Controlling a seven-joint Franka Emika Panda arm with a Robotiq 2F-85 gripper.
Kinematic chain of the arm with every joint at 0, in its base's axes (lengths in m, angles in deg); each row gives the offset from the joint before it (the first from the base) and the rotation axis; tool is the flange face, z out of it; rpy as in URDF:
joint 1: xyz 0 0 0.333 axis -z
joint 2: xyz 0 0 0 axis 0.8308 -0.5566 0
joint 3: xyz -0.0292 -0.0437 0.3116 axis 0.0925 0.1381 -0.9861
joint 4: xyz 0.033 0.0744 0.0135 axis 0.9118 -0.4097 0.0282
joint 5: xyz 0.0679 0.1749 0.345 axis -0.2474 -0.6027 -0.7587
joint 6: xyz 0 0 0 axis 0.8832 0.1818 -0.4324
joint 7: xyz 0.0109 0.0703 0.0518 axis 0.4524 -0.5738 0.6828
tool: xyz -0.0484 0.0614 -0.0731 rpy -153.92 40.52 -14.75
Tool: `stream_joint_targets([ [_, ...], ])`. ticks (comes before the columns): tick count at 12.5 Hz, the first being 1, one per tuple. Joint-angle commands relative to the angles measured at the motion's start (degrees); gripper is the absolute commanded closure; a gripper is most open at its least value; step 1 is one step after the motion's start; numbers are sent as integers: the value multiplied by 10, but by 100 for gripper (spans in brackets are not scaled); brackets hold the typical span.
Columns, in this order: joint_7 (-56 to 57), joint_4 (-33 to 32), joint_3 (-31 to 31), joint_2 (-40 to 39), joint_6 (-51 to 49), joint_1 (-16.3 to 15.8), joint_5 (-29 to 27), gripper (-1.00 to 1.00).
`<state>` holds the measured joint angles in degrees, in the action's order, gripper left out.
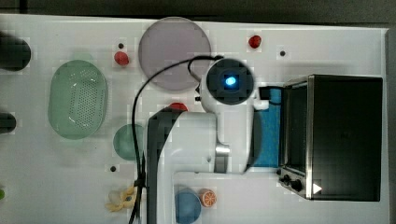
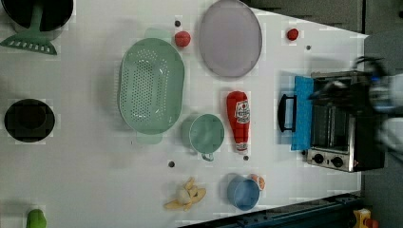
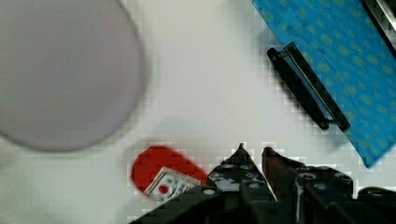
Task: Flap open oven.
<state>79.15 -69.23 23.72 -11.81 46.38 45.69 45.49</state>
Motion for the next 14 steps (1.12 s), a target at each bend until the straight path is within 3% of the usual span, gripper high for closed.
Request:
stream_joint_targets([
  [1,-42,93,5,50,-119,1,-1,65],
  [5,-46,188,6,78,-320,1,-1,65],
  [14,-47,204,10,72,-306,2,1,65],
])
